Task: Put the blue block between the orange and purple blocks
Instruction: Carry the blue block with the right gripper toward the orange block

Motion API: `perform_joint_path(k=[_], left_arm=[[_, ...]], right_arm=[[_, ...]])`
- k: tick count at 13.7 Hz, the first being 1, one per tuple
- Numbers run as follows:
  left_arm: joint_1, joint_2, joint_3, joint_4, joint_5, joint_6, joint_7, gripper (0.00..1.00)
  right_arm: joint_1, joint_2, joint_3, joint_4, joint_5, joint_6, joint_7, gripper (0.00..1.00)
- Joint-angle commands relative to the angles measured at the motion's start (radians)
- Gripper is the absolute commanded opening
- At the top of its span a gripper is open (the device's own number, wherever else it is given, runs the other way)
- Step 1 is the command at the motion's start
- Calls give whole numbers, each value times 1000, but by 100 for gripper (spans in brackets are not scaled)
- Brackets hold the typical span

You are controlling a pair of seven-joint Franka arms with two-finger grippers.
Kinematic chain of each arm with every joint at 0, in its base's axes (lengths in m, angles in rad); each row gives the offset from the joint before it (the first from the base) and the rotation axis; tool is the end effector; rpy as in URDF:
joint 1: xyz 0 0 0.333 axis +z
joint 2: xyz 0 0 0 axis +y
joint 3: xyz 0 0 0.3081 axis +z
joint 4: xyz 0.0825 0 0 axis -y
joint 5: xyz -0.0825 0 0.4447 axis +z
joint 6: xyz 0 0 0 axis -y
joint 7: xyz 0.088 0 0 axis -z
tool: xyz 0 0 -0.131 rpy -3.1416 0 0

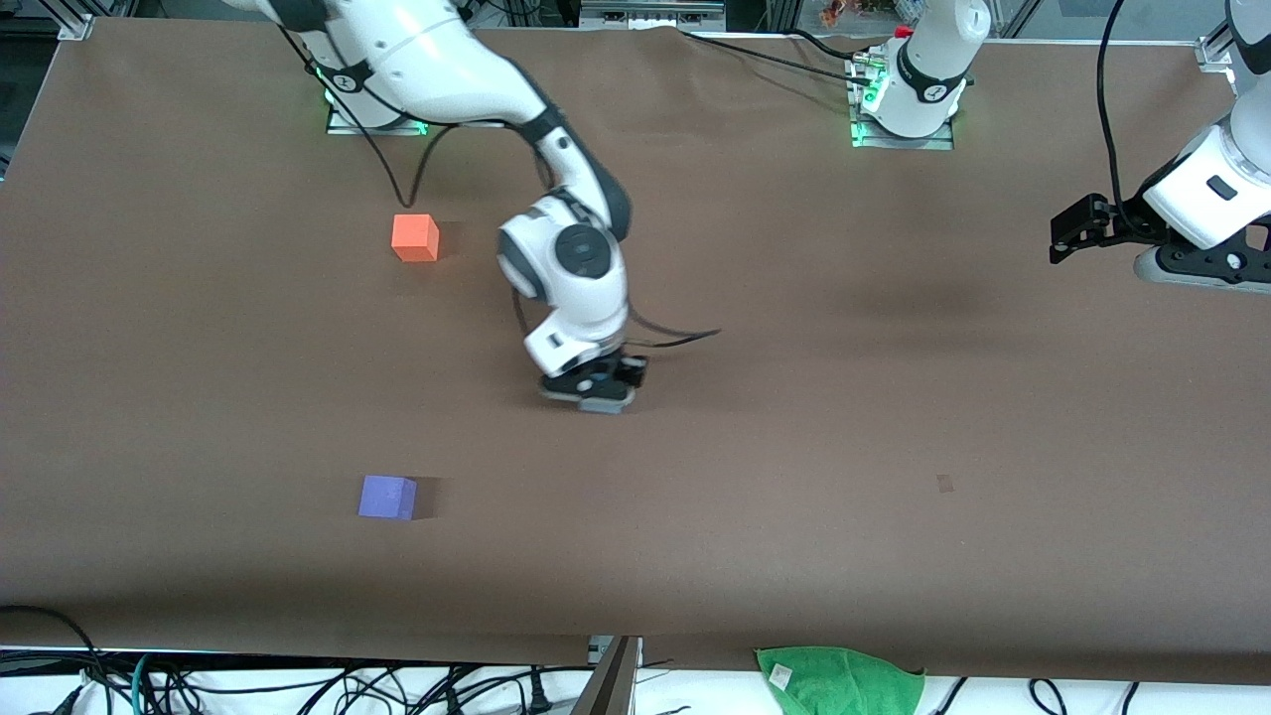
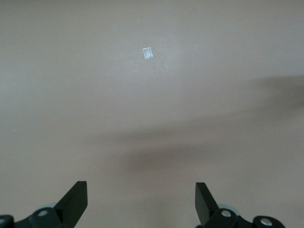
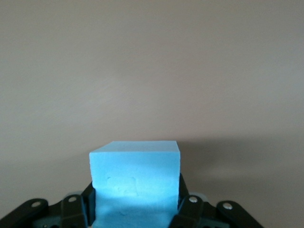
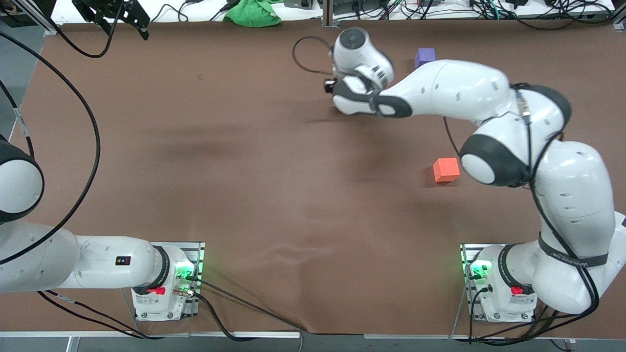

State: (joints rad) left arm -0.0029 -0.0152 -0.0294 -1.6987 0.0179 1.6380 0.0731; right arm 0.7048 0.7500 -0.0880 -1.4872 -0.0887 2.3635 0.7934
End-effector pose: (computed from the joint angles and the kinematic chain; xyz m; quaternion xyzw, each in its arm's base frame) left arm 0.6107 -0.0176 0.5394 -0.9983 0.0535 0.0229 0.0087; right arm 0.6288 0.4534 0.1753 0.9950 -0.0448 0.0889 0.0060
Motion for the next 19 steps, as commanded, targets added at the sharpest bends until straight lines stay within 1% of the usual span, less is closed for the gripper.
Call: perform_joint_path(k=[1,3,4,6,7,9,10,11,13,16,19], left_arm=[[0,3,-4,14,20,-10,20,100],[0,3,-4,14,20,-10,22,100],[0,4,-4,16,20,-10,22,100],[-2,4,-4,16,19,-9,22,100],[0,4,-4,16,19,-9,22,100],[0,3,-6,14,17,-15,22,100],[-2,4,-6,14,17,-15,22,100],[-2,3,-6,14,17,-15,22,100],[0,3,-6,14,17,-15,22,100],[0,4,-4,14,16,-15,22,100],[0,4,-6,14,16,-15,22,100]], right_arm=[[-123,-217,19,-264,71,-1,-254,0],[-224,-306,17,-371,183,-6,-505,0],[-273,-348,16,-427,225,-10,-617,0],[-362,-417,16,-540,271,-10,-787,0],[-395,-437,14,-589,276,-9,-839,0],[-429,-442,14,-646,282,20,-869,1],[-432,-437,14,-662,284,48,-869,3],[-432,-432,14,-677,291,72,-869,3],[-430,-417,16,-680,336,85,-869,3],[-430,-374,24,-680,340,152,-861,4],[-427,-347,24,-679,351,178,-821,4]])
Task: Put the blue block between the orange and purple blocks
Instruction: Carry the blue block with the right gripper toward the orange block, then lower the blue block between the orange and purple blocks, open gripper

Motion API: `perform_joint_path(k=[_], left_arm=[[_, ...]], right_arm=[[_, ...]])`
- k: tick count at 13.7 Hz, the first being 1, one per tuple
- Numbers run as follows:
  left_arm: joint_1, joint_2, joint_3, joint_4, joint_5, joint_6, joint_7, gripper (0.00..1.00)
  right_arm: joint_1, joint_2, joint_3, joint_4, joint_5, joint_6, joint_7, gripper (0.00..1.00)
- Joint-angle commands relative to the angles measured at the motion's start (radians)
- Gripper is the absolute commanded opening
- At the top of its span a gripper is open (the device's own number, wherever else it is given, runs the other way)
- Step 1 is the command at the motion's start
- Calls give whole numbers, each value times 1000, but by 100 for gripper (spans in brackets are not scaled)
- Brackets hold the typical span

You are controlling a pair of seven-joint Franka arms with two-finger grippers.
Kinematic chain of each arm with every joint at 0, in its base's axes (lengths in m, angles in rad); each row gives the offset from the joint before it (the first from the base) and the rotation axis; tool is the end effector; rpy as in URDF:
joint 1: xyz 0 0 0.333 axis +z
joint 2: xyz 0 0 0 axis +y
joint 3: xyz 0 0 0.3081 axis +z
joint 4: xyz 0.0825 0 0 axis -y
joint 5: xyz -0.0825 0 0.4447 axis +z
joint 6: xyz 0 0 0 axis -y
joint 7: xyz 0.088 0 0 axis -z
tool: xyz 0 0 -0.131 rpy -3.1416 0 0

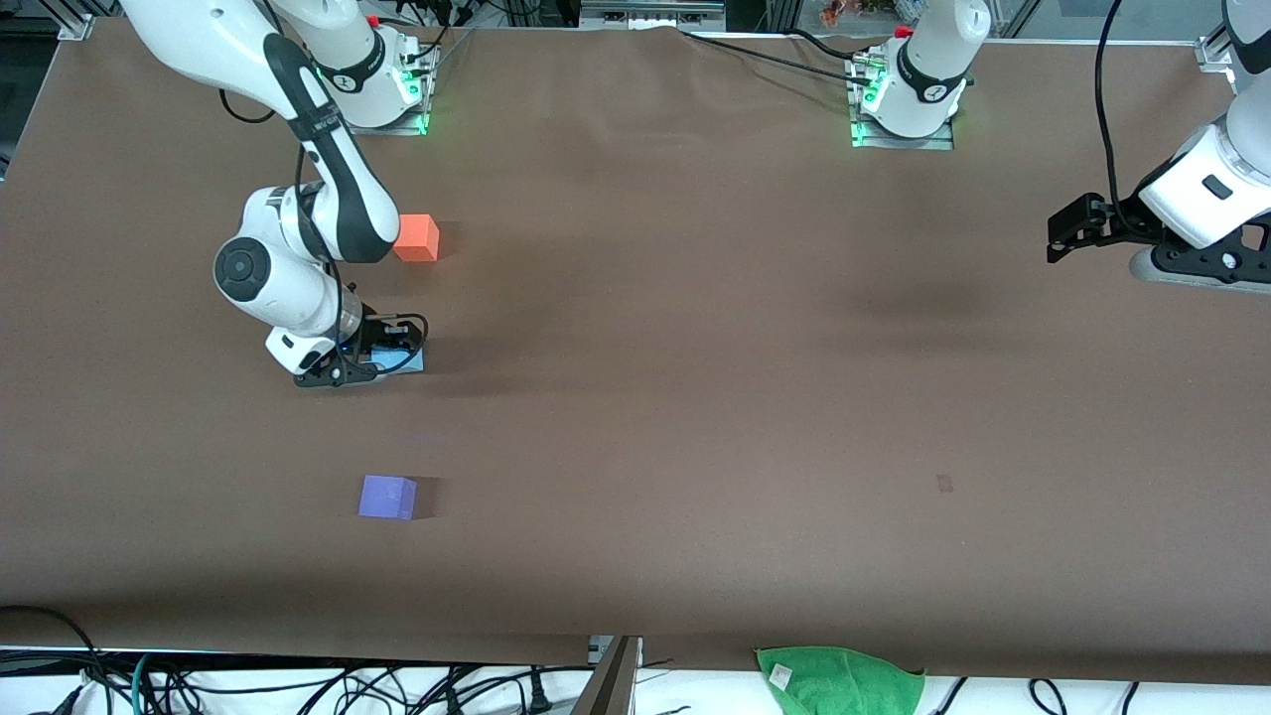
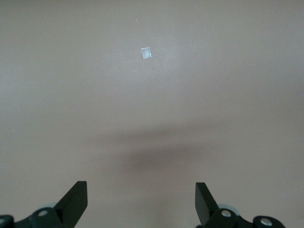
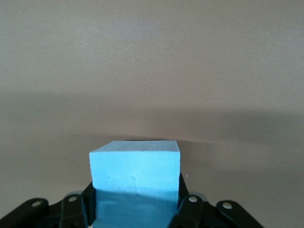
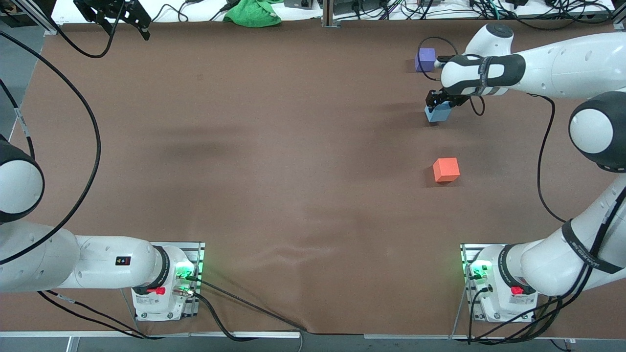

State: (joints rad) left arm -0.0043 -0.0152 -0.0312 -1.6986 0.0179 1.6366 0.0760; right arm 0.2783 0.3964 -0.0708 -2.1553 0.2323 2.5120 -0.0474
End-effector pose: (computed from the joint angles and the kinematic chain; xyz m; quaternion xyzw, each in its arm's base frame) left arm 0.6104 -0.0195 0.5394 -0.9981 0.0565 0.0236 0.0087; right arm 0.5815 0.1214 0.1280 -0.9978 -0.0346 0.0223 0.0512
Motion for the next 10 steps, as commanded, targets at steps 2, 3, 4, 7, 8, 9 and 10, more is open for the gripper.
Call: perform_joint_path(k=[2,3,4,7,8,9,10], left_arm=[[1,4,-4,13,14,-15,19,100],[1,4,-4,13,14,-15,19,100],[1,4,-4,13,14,-18,19,100],[1,4,-4,13,11,-21,19,100],[1,4,-4,13,10,-21,18,100],[0,4,-4,13,10,-21,18,100],[0,4,-4,14,10,-21,18,100]], right_arm=[[4,7,8,-11,30,24,76,4],[4,7,8,-11,30,28,81,4],[4,7,8,-11,32,28,81,4],[5,16,6,-8,32,33,115,4],[5,21,6,-8,32,33,116,4],[5,22,6,-8,32,44,115,9],[5,30,6,-8,32,51,116,23]])
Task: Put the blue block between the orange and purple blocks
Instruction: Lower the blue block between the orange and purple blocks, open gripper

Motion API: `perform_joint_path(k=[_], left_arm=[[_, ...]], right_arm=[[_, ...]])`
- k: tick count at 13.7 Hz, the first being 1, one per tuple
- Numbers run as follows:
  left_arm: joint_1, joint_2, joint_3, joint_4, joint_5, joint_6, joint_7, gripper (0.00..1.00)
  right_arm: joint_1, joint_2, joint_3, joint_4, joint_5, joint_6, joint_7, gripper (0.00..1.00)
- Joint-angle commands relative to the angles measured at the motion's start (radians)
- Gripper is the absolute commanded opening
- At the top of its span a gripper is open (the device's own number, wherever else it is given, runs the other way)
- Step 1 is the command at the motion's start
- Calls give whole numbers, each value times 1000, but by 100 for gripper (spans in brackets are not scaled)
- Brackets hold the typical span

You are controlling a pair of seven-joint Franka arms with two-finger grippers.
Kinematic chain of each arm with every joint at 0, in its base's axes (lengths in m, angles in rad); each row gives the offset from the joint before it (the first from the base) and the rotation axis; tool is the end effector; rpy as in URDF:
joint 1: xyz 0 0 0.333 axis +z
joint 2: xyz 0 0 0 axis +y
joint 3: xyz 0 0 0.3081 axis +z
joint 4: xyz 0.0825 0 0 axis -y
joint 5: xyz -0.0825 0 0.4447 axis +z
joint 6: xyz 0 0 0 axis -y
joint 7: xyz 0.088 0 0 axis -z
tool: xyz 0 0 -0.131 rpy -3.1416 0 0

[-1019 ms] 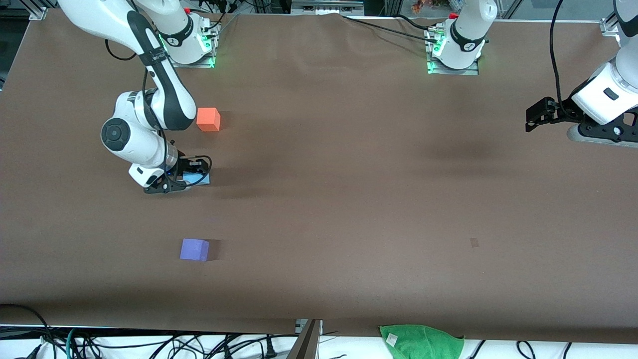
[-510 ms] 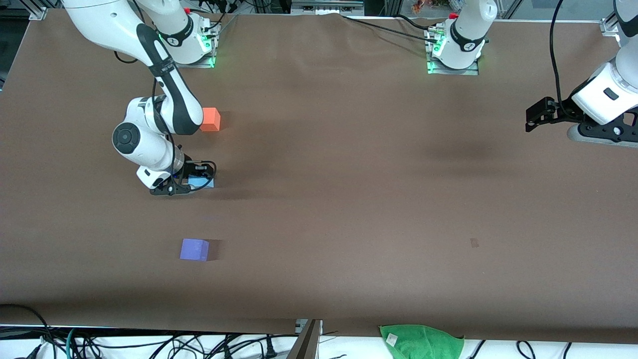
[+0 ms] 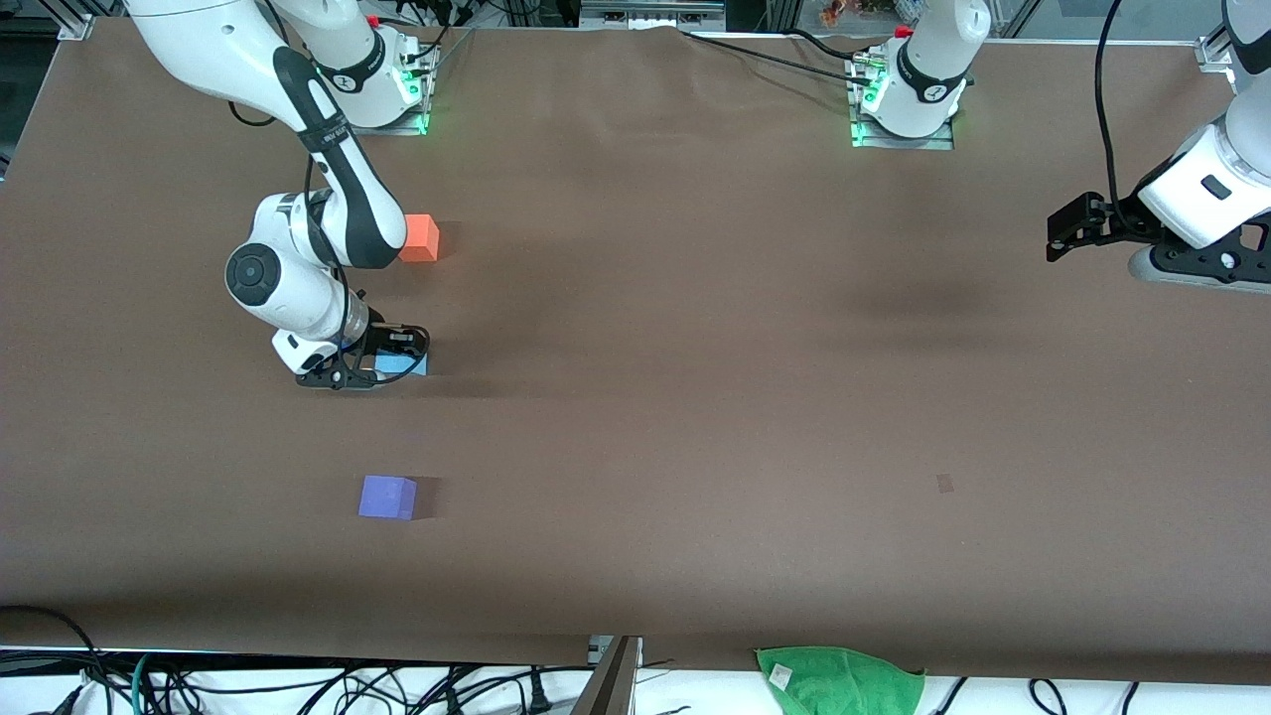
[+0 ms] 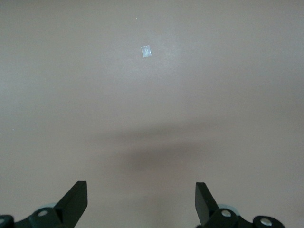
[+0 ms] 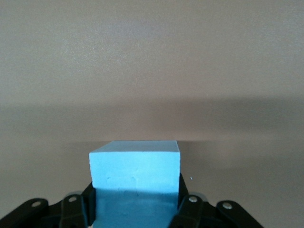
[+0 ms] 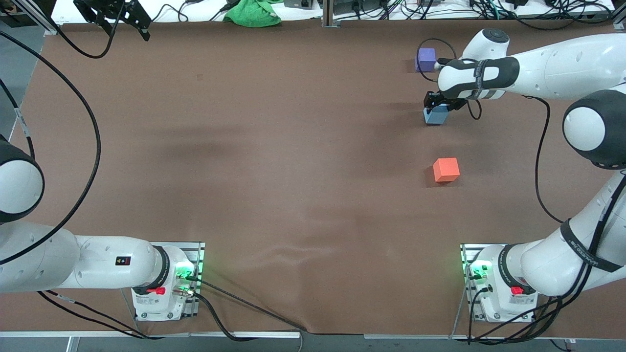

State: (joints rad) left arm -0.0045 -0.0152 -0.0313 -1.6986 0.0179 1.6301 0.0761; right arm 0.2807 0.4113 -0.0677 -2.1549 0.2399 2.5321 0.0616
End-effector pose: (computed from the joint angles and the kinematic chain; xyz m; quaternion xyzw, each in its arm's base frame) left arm 0.6095 -0.0197 0.5388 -0.9980 0.0567 0.0268 0.0086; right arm 0.5807 0.1238 0.1209 -0.9982 0.0212 0.0225 0.0508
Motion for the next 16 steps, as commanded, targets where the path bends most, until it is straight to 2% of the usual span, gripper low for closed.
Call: perform_joint_path(k=[1,2,3,4,7,9,11,14,16], left_arm=[[0,4,-4,13,10,-15,18,100],[0,4,-4,14,10,-15,18,100],[0,4,-4,14,10,-15,18,100],[0,4,-4,14,10,-15,18,100],[0,4,-4,14,10,-15,18,100],[0,4,-4,14,10,-15,18,100],[0,4,-4,13,10,-16,19,100],[0,4,-4,14,8,-24,18,100],[-2,4,-4,14,7,-24,18,100]], right_arm=[[3,17,3,-6,24,31,7,37],[2,15,3,0,24,25,7,66],[2,12,2,6,24,22,7,90],[2,4,0,9,22,22,-3,100],[2,-28,-4,36,19,-36,-5,100],[0,-69,-23,68,16,-129,-6,100],[0,-94,-46,177,4,-304,-3,100],[0,-141,-104,392,-63,-582,-6,100],[0,-224,-126,431,-74,-688,-13,100]])
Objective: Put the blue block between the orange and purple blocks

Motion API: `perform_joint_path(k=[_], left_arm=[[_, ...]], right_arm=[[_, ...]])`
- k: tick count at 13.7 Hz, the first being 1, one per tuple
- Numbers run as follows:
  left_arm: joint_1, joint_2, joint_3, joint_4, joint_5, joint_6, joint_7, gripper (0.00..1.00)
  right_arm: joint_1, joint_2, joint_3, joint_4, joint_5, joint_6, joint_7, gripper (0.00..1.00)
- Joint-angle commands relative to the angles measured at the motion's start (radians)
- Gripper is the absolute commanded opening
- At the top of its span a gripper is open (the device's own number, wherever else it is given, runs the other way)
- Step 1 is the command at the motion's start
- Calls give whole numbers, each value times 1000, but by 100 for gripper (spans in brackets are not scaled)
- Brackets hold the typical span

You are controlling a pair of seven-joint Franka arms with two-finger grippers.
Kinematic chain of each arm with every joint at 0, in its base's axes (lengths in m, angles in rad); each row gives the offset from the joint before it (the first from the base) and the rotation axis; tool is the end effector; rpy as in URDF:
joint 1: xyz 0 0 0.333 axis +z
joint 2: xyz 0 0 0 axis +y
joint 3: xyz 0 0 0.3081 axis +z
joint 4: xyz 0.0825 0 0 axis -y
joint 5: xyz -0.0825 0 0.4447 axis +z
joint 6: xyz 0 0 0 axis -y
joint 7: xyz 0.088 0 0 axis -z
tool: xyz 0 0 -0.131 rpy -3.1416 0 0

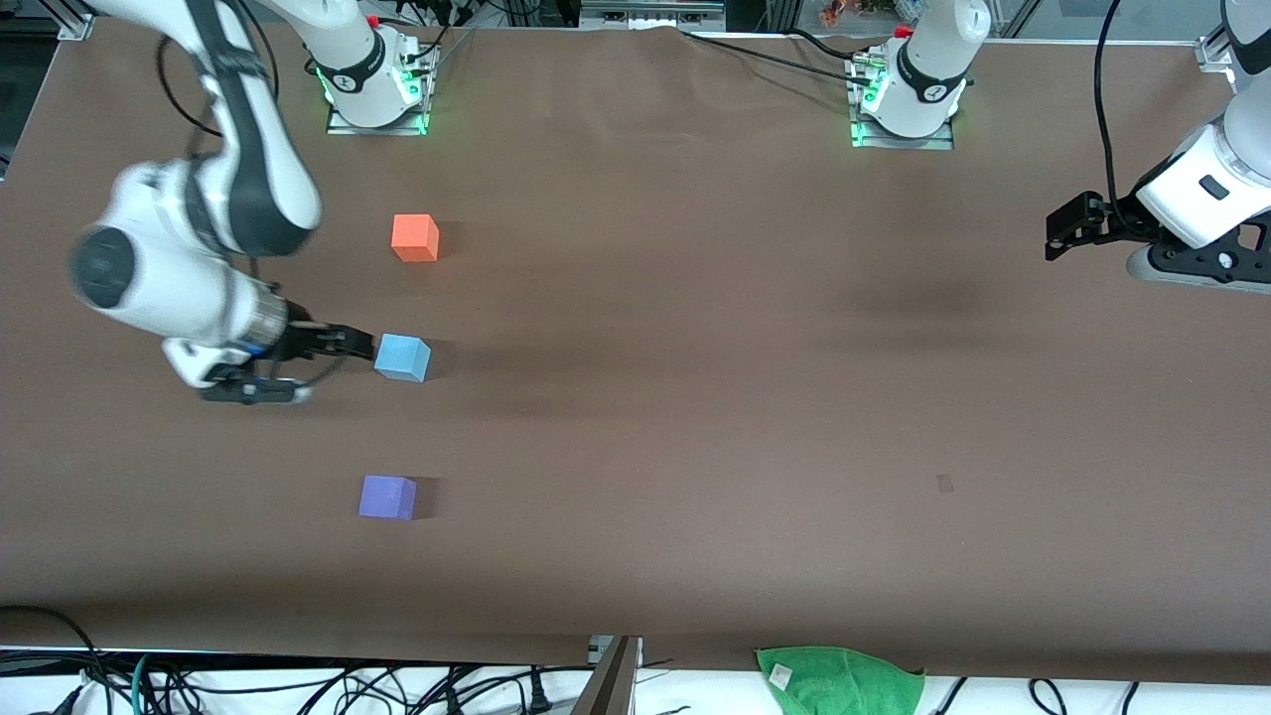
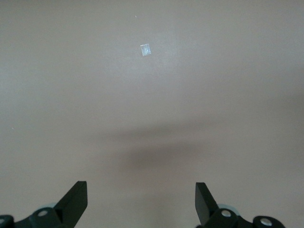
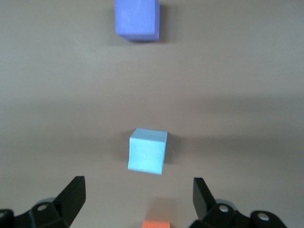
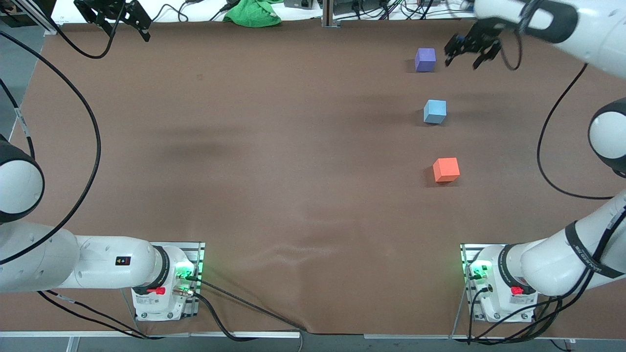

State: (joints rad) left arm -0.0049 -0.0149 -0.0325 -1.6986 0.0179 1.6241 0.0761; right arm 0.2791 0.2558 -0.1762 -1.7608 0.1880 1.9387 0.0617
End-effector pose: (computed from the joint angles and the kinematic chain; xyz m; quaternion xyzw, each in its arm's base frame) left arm 0.6088 -0.0206 0.5382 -0.9979 0.0574 0.0300 0.0086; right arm 0.6668 0.0908 0.3587 -0.9972 0.0144 0.0414 0.0609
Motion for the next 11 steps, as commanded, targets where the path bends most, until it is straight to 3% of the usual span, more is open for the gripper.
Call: perform_joint_path(k=[1,3,5,8,11], left_arm=[[-1,4,-3,14,7,-18,17,100],[-1,4,-3,14,7,-20,16,100],[-1,4,-3,14,7,-18,16,100],[-1,4,-3,14,7,-20,16,100],[-1,4,-3,14,7,-20,16,100]], right_arm=[[2,-119,-22,37,-25,-118,-13,100],[0,-206,-37,34,-28,-173,-13,100],[2,-275,-29,27,-92,-222,-13,100],[3,-286,9,64,-191,-265,-68,100],[-1,-271,4,87,-191,-268,-82,100]])
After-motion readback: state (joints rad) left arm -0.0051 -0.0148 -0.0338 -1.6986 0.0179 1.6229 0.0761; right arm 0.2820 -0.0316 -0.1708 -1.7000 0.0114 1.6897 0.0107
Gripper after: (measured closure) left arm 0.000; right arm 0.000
